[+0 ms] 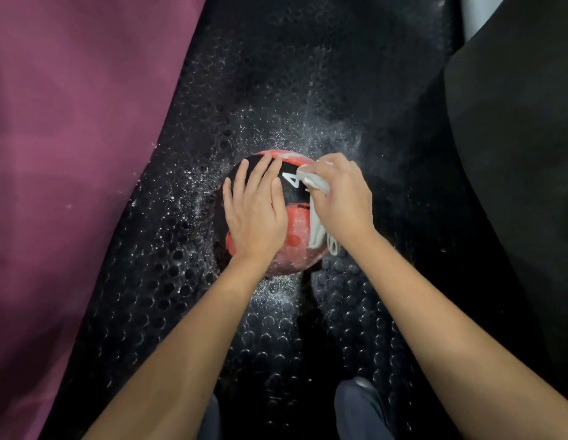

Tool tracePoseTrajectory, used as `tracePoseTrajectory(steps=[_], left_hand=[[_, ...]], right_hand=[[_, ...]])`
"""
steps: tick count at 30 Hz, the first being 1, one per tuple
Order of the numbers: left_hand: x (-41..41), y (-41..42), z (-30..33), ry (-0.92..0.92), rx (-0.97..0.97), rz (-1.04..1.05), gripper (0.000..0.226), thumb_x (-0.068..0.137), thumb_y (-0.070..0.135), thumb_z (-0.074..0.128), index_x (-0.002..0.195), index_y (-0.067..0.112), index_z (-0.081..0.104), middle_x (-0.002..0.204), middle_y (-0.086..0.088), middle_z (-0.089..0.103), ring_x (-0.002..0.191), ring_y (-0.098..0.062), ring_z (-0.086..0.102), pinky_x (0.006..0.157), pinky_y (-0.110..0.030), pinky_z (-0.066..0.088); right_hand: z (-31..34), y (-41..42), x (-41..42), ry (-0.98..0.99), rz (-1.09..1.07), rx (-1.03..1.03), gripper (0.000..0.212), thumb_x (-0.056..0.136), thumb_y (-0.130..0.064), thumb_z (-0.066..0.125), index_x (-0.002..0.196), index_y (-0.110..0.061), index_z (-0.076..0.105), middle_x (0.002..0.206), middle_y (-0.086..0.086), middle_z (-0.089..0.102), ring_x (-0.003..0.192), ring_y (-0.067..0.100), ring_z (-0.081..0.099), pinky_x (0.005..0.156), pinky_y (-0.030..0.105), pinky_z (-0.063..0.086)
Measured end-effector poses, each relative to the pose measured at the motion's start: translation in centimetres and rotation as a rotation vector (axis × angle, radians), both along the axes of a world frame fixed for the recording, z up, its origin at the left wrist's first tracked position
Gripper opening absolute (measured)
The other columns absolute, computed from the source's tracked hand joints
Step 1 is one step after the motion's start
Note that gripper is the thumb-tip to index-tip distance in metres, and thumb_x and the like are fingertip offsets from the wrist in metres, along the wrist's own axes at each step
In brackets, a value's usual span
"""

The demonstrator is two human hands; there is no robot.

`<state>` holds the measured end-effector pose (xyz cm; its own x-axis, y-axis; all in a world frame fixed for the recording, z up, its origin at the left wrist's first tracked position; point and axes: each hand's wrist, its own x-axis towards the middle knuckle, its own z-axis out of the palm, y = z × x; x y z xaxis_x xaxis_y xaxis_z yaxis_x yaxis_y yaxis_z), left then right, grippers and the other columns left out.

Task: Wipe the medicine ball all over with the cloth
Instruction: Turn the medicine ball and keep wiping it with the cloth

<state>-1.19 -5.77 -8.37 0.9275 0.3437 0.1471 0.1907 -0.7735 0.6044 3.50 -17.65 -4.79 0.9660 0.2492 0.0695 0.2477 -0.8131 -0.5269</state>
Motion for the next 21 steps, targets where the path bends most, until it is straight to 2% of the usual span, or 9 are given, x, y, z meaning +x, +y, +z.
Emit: tracePoseTrajectory(steps=[3, 5, 8, 10, 13, 15, 17, 19, 21], left_hand=[[0.4, 0.1, -0.3, -0.02, 0.009, -0.012, 0.051, 0.1, 0.033, 0.02, 0.138, 0.025, 0.053, 0.146, 0.01, 0.048, 0.142, -0.019, 0.032, 0.118, -0.045, 0.016], [0.1, 0.1, -0.5, -0.036, 0.01, -0.024, 0.051, 0.1, 0.032, 0.021, 0.137, 0.023, 0.054, 0.145, 0.01, 0.048, 0.142, -0.019, 0.033, 0.118, -0.046, 0.017], [-0.7, -0.3, -0.7, -0.056, 0.027, -0.032, 0.049, 0.1, 0.031, 0.023, 0.136, 0.021, 0.056, 0.144, 0.007, 0.05, 0.141, -0.021, 0.034, 0.117, -0.047, 0.019], [-0.7, -0.1, -0.8, -0.052, 0.021, -0.018, 0.049, 0.099, 0.03, 0.023, 0.136, 0.022, 0.056, 0.144, 0.008, 0.05, 0.141, -0.02, 0.034, 0.117, -0.047, 0.019], [-0.4, 0.6, -0.9, -0.056, -0.004, 0.007, 0.049, 0.099, 0.031, 0.023, 0.136, 0.023, 0.055, 0.145, 0.008, 0.049, 0.141, -0.019, 0.034, 0.116, -0.045, 0.018], [-0.7, 0.7, -1.0, -0.063, -0.008, -0.005, 0.049, 0.1, 0.031, 0.023, 0.137, 0.022, 0.054, 0.146, 0.008, 0.048, 0.142, -0.019, 0.033, 0.117, -0.044, 0.017], [-1.3, 0.5, -1.2, -0.075, -0.003, -0.019, 0.048, 0.1, 0.031, 0.024, 0.137, 0.021, 0.054, 0.146, 0.006, 0.048, 0.142, -0.02, 0.032, 0.116, -0.044, 0.016], [-1.5, 0.3, -1.3, -0.095, 0.003, -0.015, 0.047, 0.101, 0.029, 0.026, 0.137, 0.019, 0.054, 0.145, 0.004, 0.05, 0.141, -0.021, 0.034, 0.116, -0.046, 0.018], [-1.3, 0.4, -1.4, -0.095, 0.001, 0.0, 0.046, 0.1, 0.028, 0.026, 0.136, 0.019, 0.055, 0.144, 0.004, 0.051, 0.14, -0.022, 0.035, 0.116, -0.049, 0.021]], right_hand=[[-0.8, -1.0, -3.6, -0.115, 0.092, -0.013, 0.034, 0.08, -0.002, 0.064, 0.106, -0.022, 0.07, 0.111, 0.001, 0.059, 0.095, 0.017, 0.045, 0.06, 0.026, 0.037], [-0.8, -1.6, -3.6, -0.145, 0.108, -0.038, 0.033, 0.079, -0.001, 0.066, 0.104, -0.022, 0.071, 0.109, 0.002, 0.06, 0.095, 0.014, 0.041, 0.06, 0.025, 0.034], [-0.3, -1.4, -0.6, -0.02, -0.094, -0.034, 0.024, 0.09, -0.013, 0.058, 0.108, -0.024, 0.07, 0.115, -0.002, 0.057, 0.101, 0.016, 0.045, 0.068, 0.03, 0.04], [-0.4, -1.0, -0.9, 0.002, -0.15, -0.021, 0.026, 0.091, -0.012, 0.056, 0.11, -0.023, 0.069, 0.117, -0.002, 0.057, 0.103, 0.019, 0.047, 0.07, 0.028, 0.036], [-1.0, -0.8, -5.0, -0.097, -0.015, 0.016, 0.034, 0.079, 0.0, 0.065, 0.106, -0.02, 0.07, 0.112, 0.002, 0.06, 0.098, 0.02, 0.047, 0.06, 0.025, 0.035], [-1.1, -1.2, -5.3, -0.132, 0.034, 0.004, 0.034, 0.077, 0.0, 0.068, 0.102, -0.022, 0.072, 0.108, 0.003, 0.062, 0.095, 0.016, 0.043, 0.056, 0.021, 0.031], [-0.9, -1.2, -2.9, -0.093, -0.056, 0.009, 0.027, 0.083, -0.006, 0.066, 0.102, -0.024, 0.072, 0.11, 0.001, 0.06, 0.097, 0.016, 0.045, 0.058, 0.023, 0.031], [-0.7, -1.1, -0.8, 0.002, -0.169, -0.005, 0.022, 0.091, -0.016, 0.059, 0.107, -0.027, 0.07, 0.114, -0.004, 0.057, 0.1, 0.016, 0.046, 0.067, 0.027, 0.035], [-0.9, -0.9, -1.3, 0.014, -0.171, 0.003, 0.027, 0.09, -0.012, 0.057, 0.11, -0.026, 0.069, 0.117, -0.005, 0.056, 0.103, 0.016, 0.046, 0.071, 0.026, 0.034]])
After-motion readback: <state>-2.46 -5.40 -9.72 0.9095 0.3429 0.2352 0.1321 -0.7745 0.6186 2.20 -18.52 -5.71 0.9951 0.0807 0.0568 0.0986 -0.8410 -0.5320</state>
